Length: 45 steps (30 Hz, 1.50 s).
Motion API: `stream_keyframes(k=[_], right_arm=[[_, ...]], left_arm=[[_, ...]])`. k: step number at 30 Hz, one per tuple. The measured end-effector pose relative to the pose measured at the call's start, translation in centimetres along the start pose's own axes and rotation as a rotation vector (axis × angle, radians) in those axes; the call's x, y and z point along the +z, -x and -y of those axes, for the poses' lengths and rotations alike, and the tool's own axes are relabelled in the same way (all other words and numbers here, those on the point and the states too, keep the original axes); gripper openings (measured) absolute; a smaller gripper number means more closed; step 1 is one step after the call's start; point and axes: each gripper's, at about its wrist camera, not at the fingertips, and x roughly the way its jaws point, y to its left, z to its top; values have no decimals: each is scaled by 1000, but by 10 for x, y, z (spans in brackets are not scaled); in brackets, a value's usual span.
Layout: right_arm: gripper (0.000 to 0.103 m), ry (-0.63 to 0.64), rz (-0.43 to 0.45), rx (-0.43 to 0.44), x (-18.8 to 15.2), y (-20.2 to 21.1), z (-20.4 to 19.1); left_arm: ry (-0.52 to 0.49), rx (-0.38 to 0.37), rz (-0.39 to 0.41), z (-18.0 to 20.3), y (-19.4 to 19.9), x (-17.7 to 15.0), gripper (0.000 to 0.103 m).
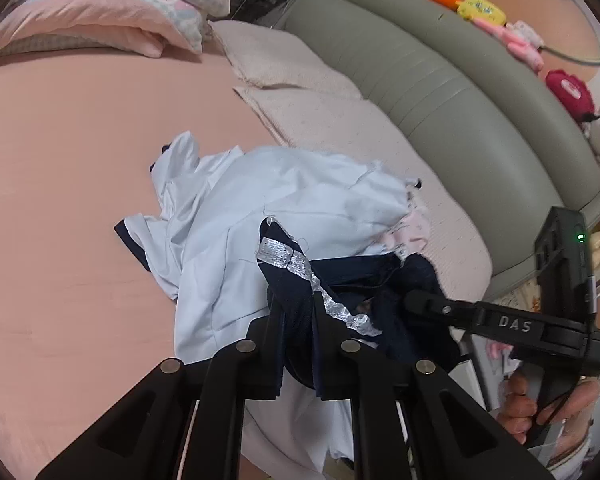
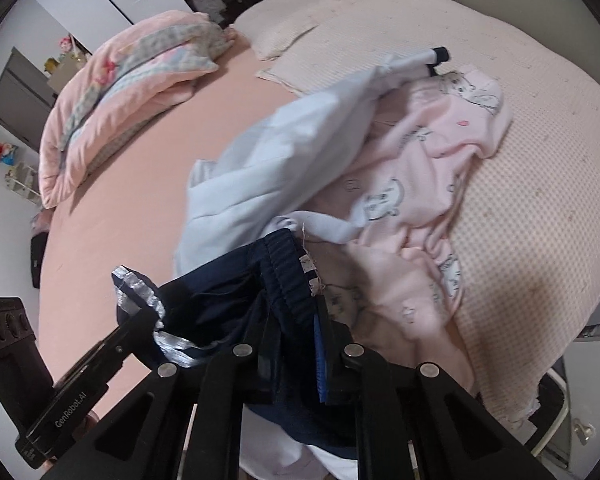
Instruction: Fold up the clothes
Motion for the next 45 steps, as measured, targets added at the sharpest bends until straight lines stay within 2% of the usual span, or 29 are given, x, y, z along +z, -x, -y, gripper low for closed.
stream_keyframes(k=[8,16,19,25,27,30,31,33,35,36,39,45], right_arm=[[11,12,-4,112,1,11,-25],[11,67,8,166,-7,33,-59],[11,107,13,161,-11,38,-77],[11,142,9,210,-15,42,-107],[11,155,15,211,-18,45,-116],[11,166,12,222,-20,47,-127],[11,171,10,226,-22,48,-130],[11,177,10,226,-22,49,-137],[11,187,10,227,-24,51,-143],[12,188,12,227,-24,52,-145],[12,200,14,233,-25,56,-150],[12,205,36,254,-18,67,-158]], left_arm=[[23,-15,57,-6,27,5,8],[18,30,100,-16,65,7,8],[37,31,127,-23,81,11,7],[53,13,196,-33,116,16,5],[47,14,189,-35,125,16,5],[1,-27,142,-33,128,13,6],[-15,0,132,-30,129,10,8],[-55,77,122,-23,129,6,22],[-92,121,107,-18,127,1,72],[-101,115,95,-17,124,-1,76],[-91,57,69,-11,120,-6,76],[-60,6,61,5,108,-7,76]])
